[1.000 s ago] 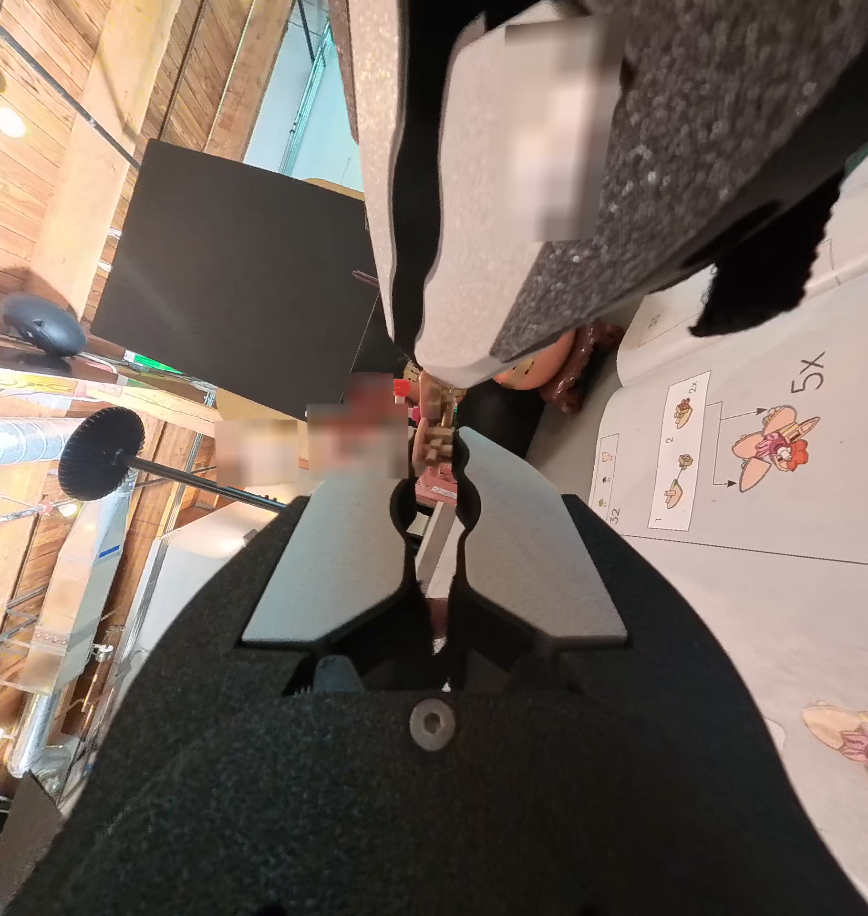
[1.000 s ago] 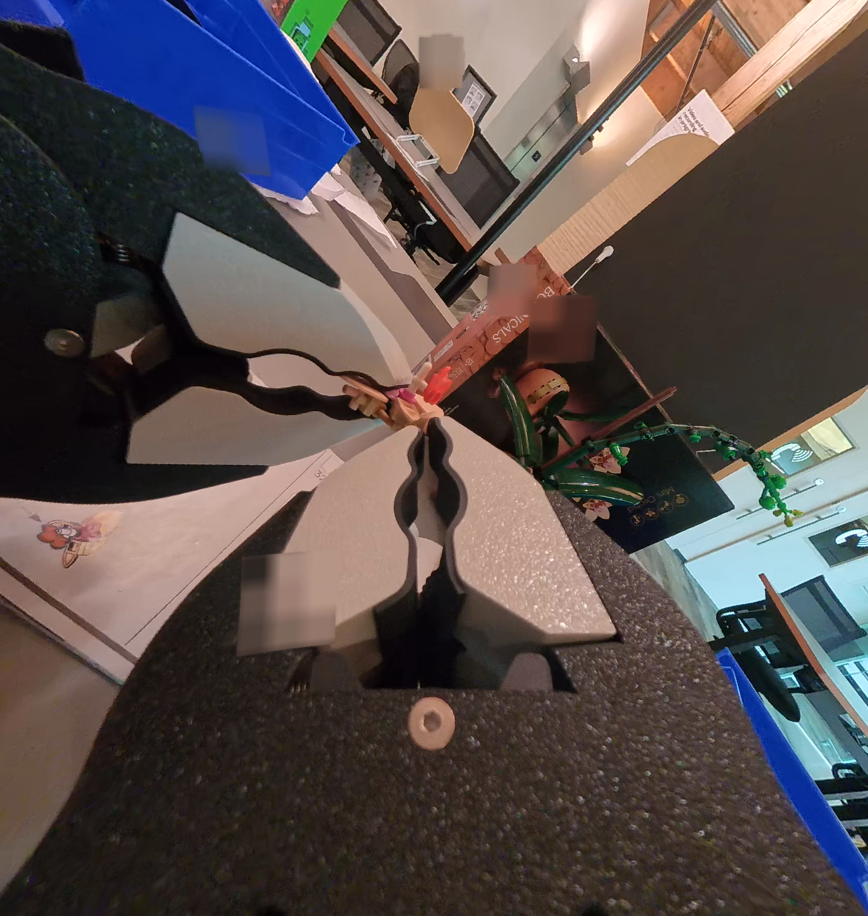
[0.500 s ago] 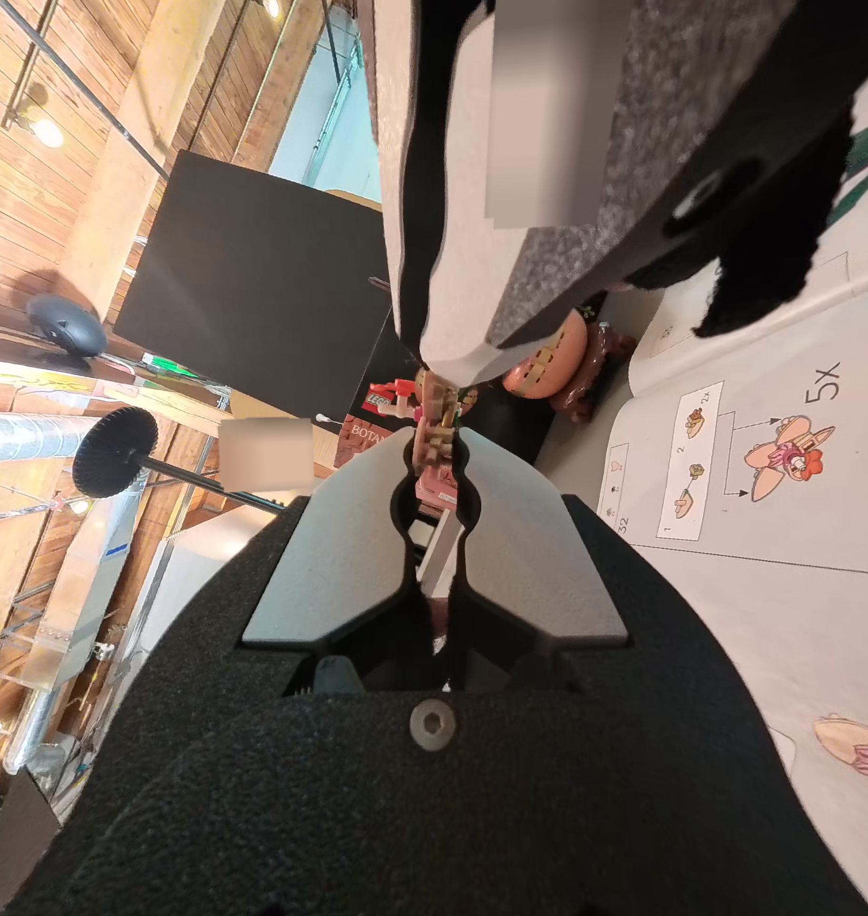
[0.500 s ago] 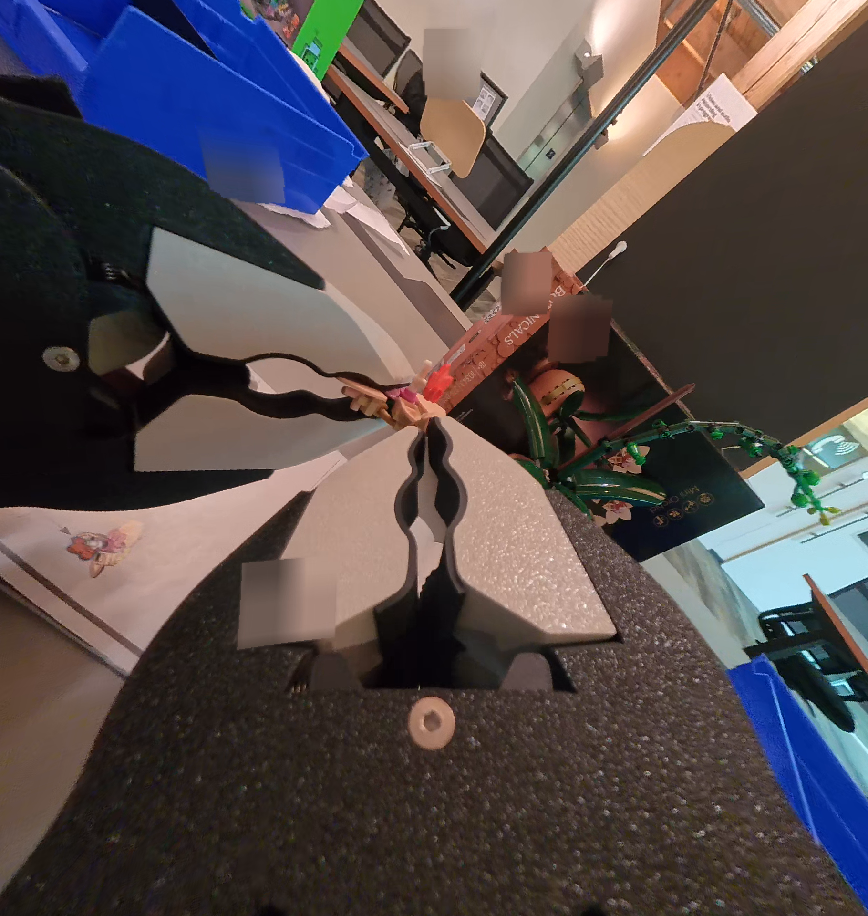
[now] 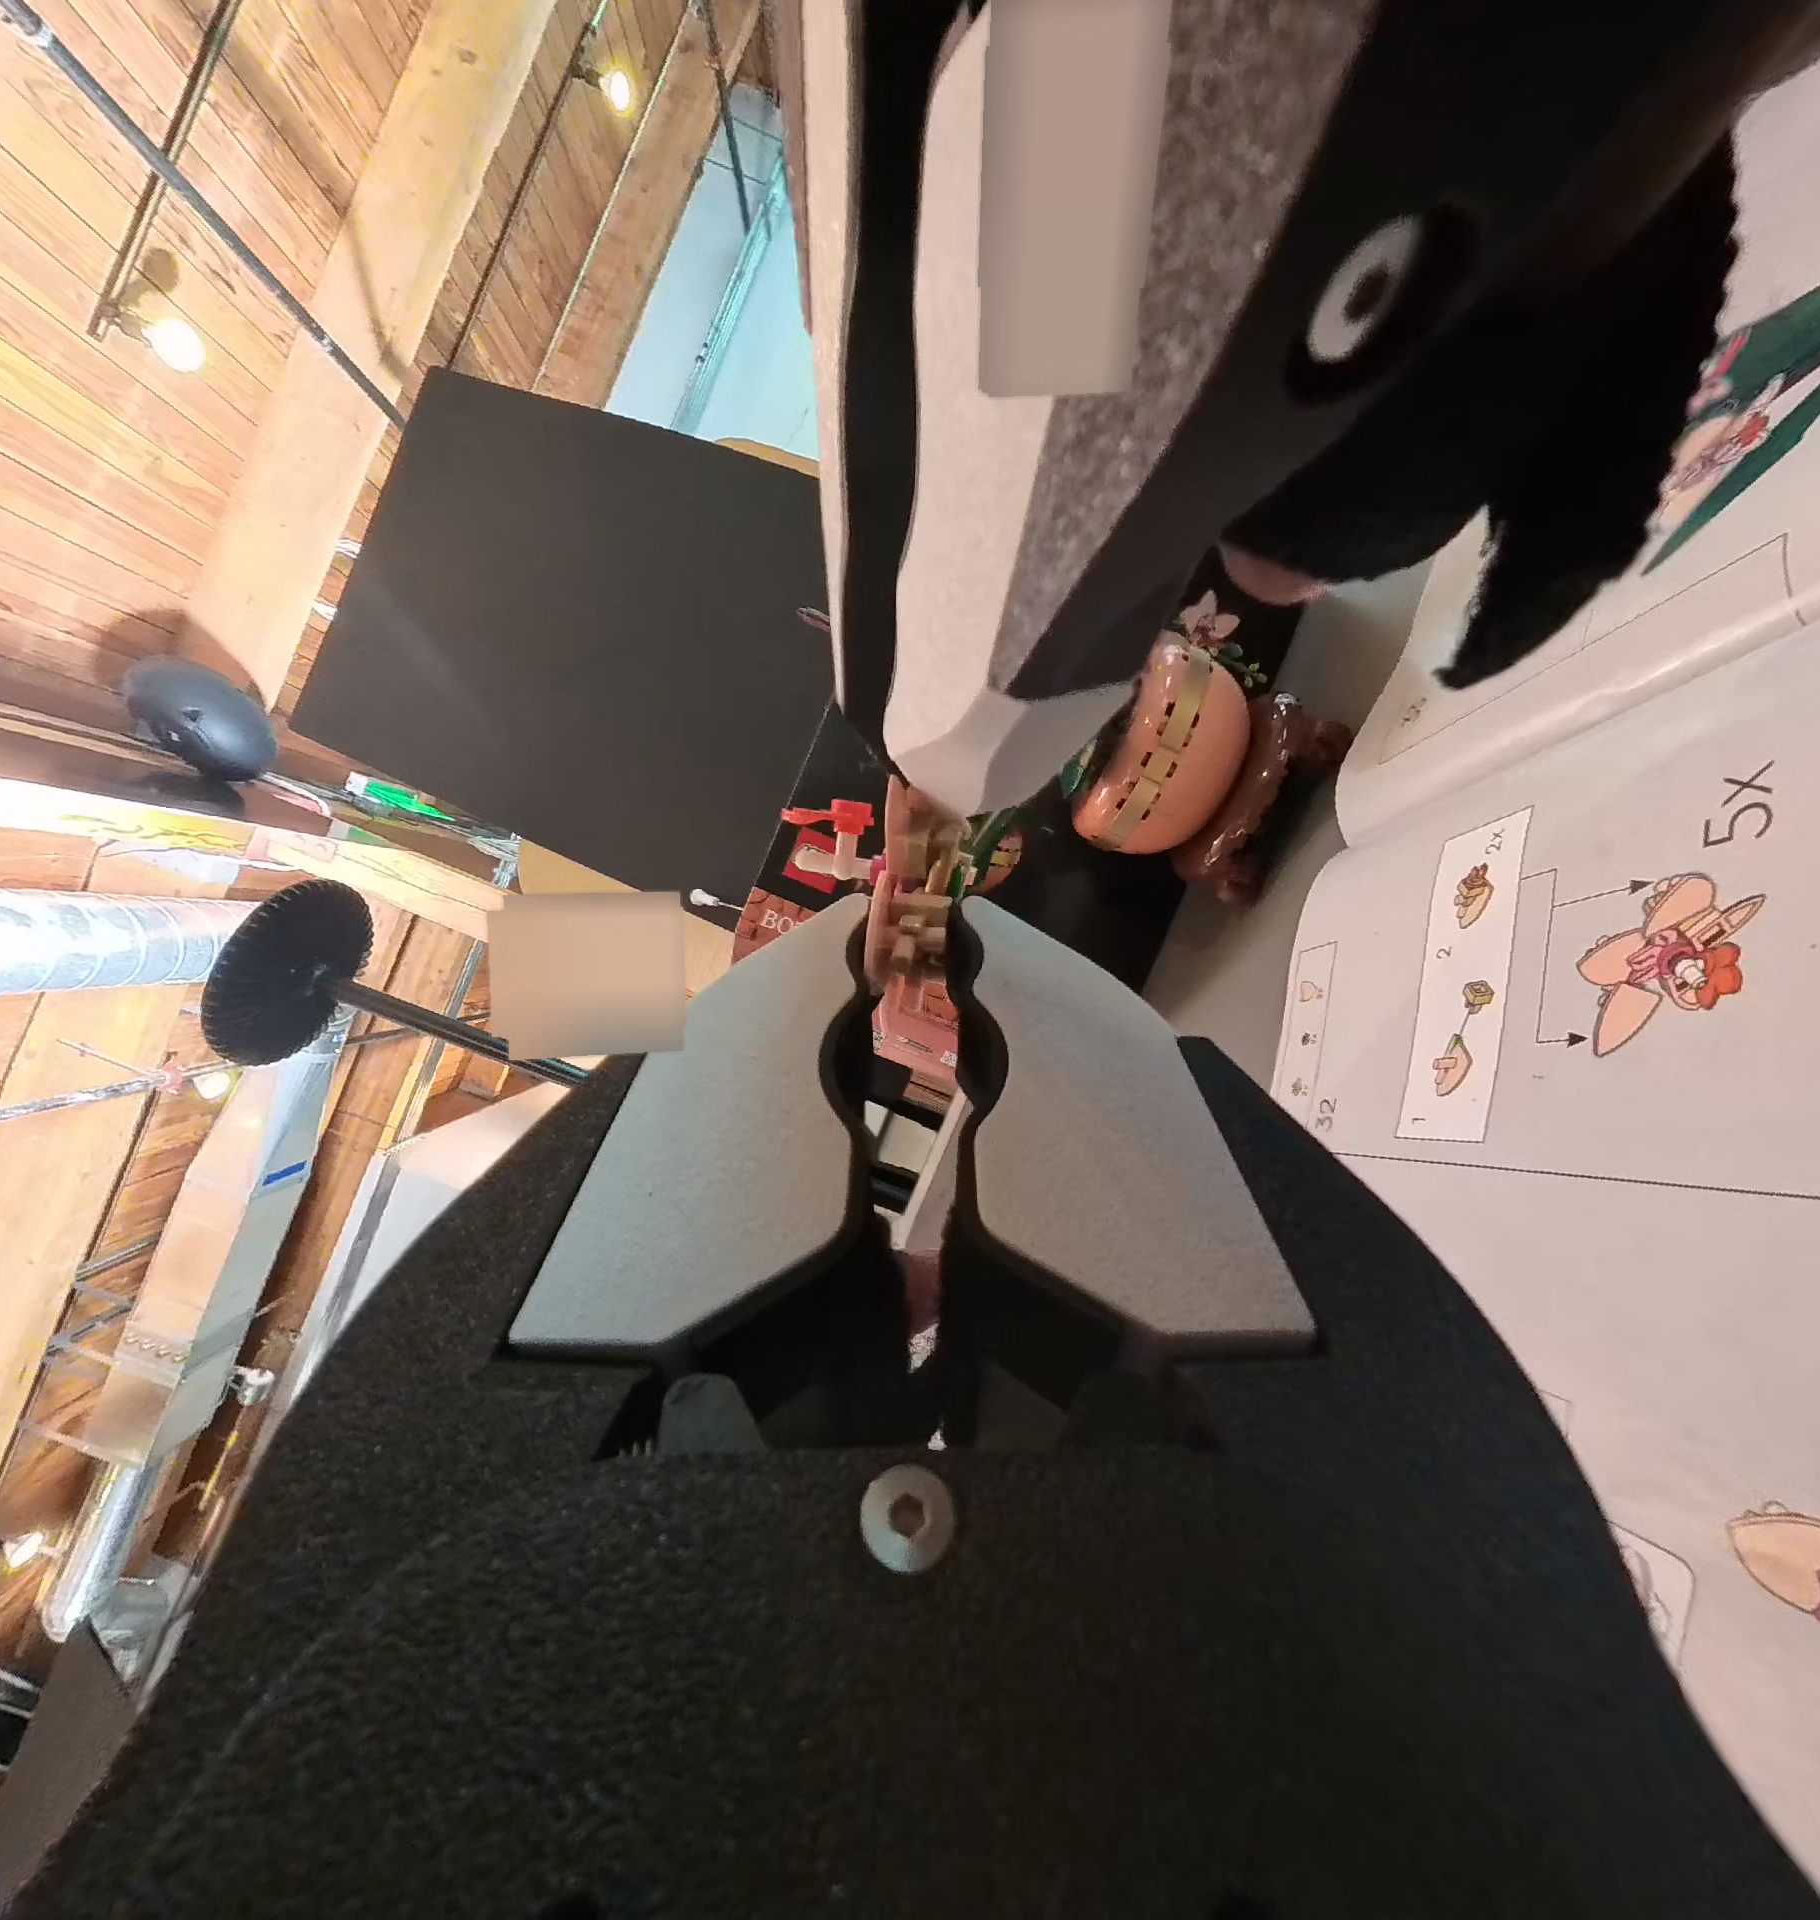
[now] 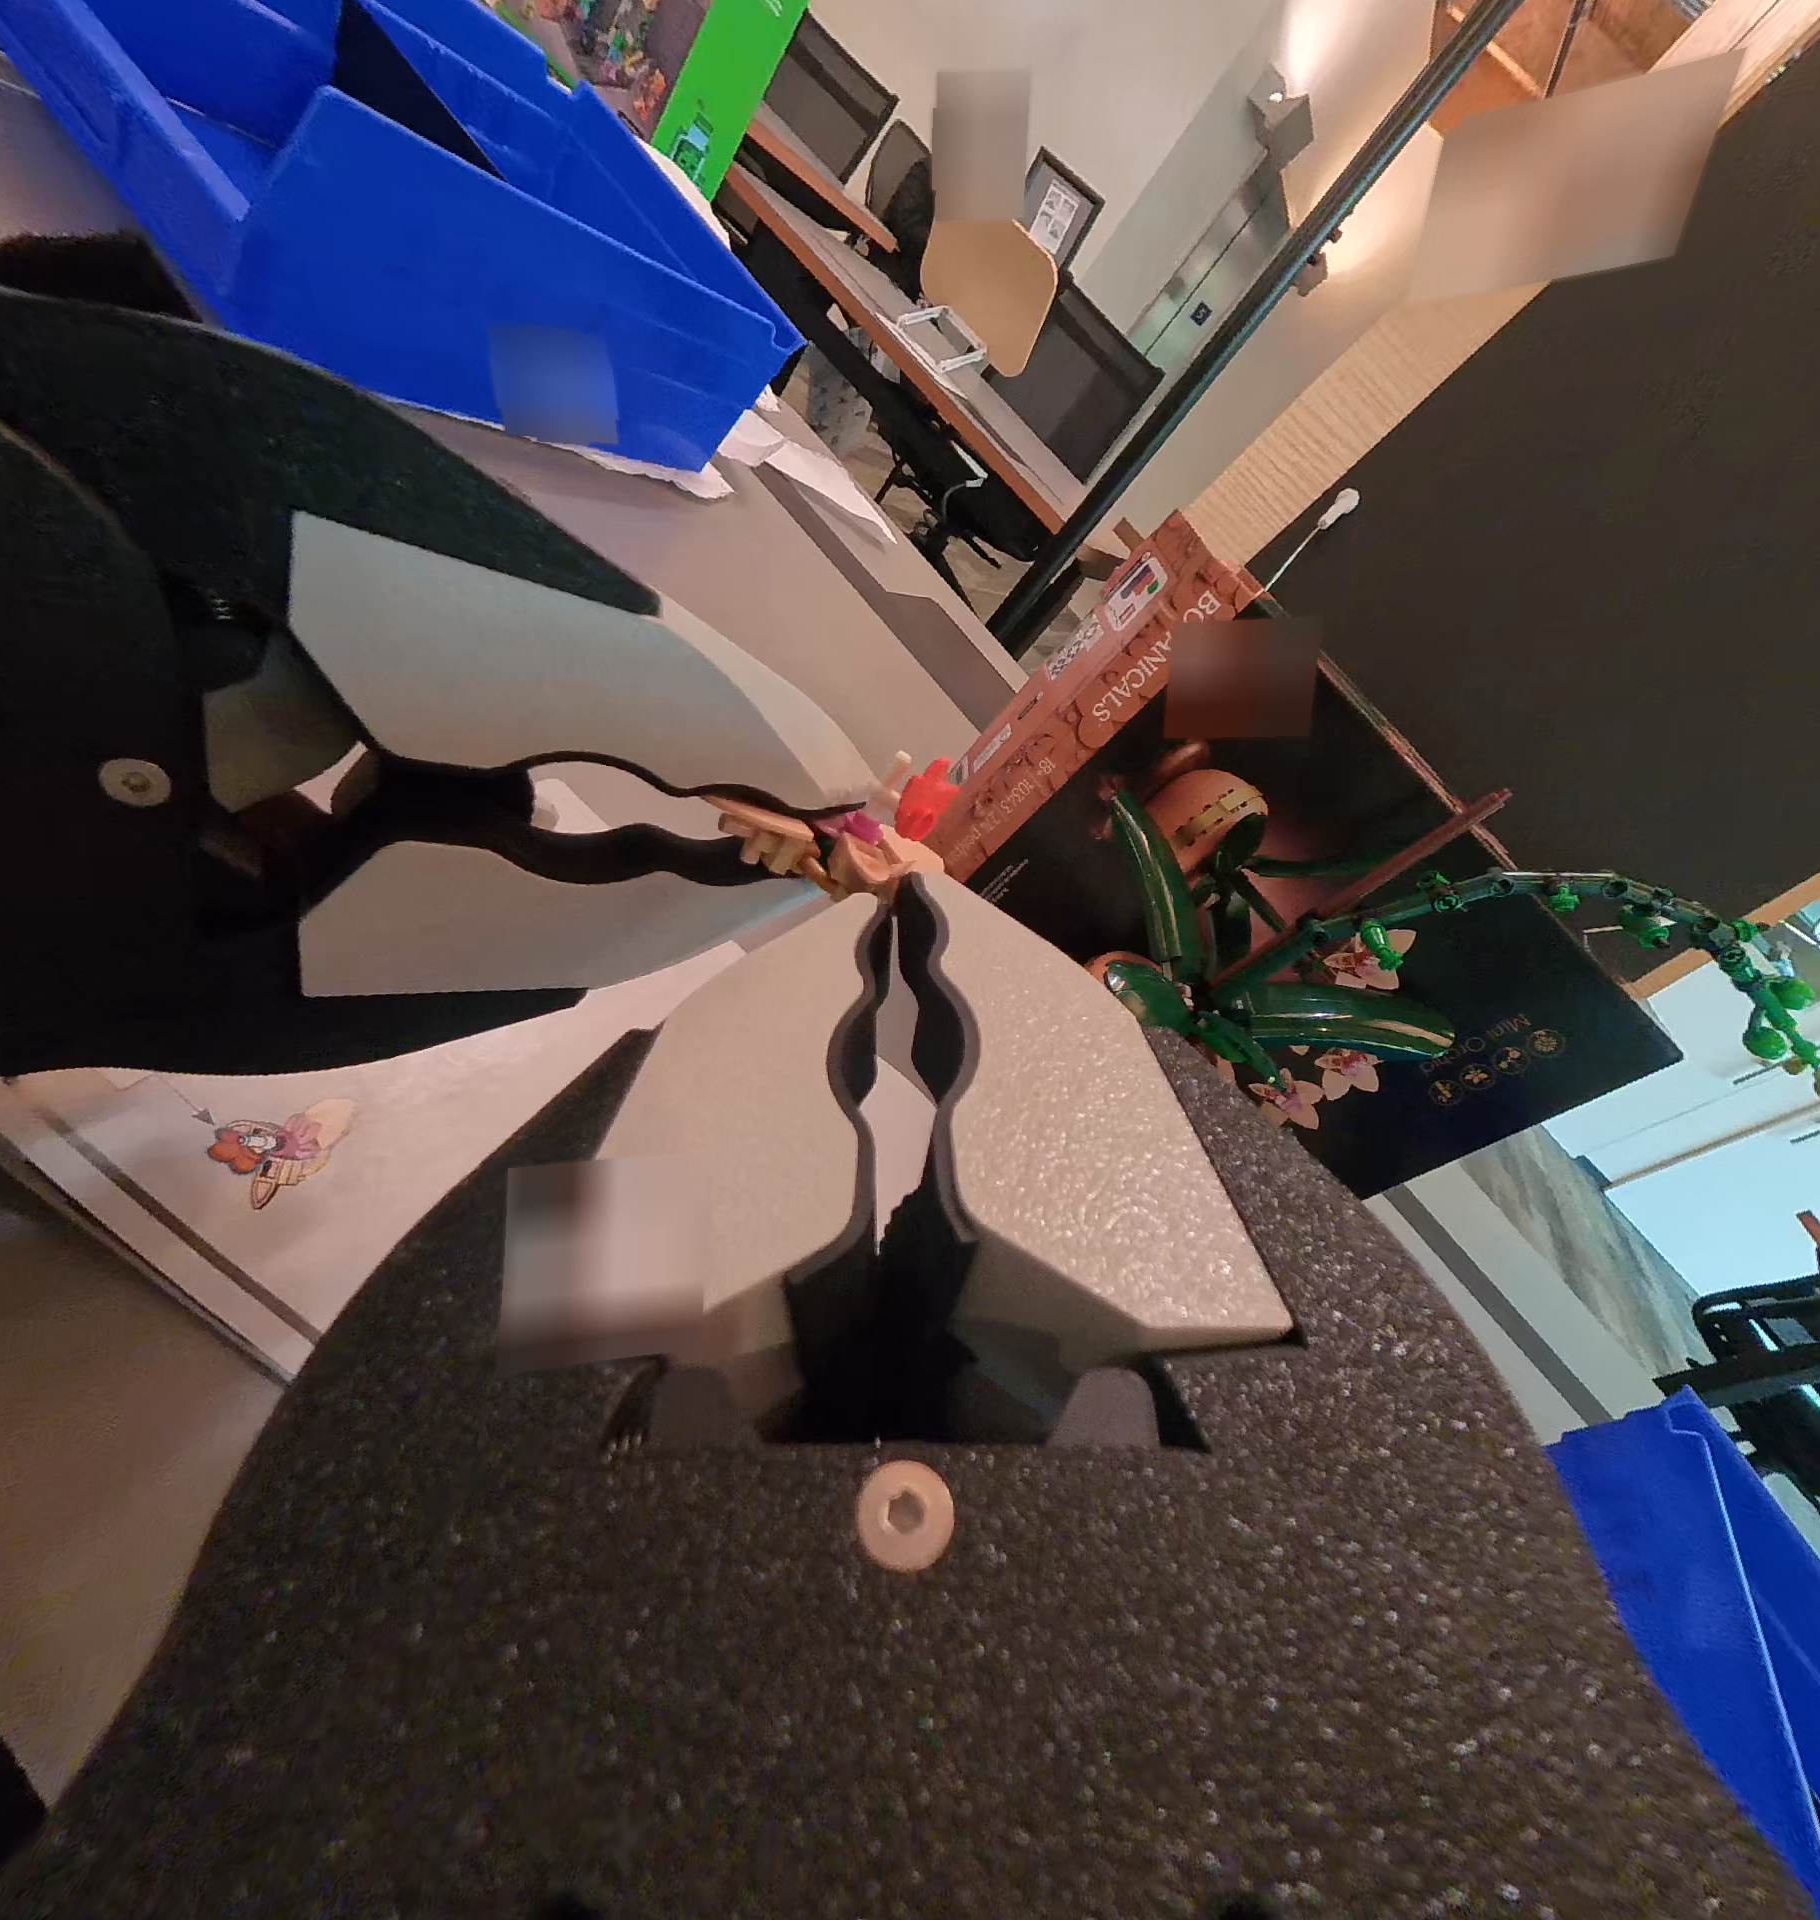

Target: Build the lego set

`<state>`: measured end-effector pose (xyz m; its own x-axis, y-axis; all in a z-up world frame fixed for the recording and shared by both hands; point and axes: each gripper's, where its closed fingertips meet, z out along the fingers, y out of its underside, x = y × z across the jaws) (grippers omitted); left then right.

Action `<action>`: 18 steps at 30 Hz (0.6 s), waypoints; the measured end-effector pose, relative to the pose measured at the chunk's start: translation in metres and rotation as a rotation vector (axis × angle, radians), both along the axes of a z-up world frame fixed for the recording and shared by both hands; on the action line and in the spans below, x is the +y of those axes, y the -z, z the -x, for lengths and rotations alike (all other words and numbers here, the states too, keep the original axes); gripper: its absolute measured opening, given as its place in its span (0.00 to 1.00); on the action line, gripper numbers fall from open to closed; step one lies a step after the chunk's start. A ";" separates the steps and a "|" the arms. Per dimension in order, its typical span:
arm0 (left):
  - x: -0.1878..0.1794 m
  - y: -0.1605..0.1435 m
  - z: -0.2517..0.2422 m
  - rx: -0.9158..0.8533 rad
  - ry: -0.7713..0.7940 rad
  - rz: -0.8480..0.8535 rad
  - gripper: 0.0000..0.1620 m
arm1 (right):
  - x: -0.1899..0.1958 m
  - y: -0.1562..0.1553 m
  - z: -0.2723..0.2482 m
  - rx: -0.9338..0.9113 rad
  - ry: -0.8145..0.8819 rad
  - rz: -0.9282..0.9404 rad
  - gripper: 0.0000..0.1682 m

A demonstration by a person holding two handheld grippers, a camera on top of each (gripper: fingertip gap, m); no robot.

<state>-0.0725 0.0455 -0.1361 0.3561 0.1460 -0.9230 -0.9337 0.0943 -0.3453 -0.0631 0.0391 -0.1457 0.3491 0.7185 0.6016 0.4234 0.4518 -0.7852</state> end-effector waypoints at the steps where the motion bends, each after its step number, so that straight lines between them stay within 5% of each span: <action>1: 0.000 0.000 0.000 0.004 0.001 -0.004 0.06 | 0.000 0.000 0.000 0.001 0.000 0.000 0.01; 9: -0.002 -0.004 0.006 -0.012 0.021 -0.031 0.06 | -0.002 -0.007 -0.009 0.111 -0.108 0.177 0.11; 16: -0.011 -0.010 0.001 0.097 0.060 -0.113 0.06 | -0.013 -0.018 -0.018 0.418 -0.526 1.192 0.12; 18: -0.012 -0.010 -0.002 0.129 0.063 -0.122 0.06 | -0.013 -0.009 -0.018 0.408 -0.534 1.312 0.11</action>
<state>-0.0708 0.0332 -0.1264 0.2482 0.2409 -0.9383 -0.9604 0.1877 -0.2059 -0.0456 0.0263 -0.1364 -0.1448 0.7548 -0.6398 0.0926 -0.6334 -0.7683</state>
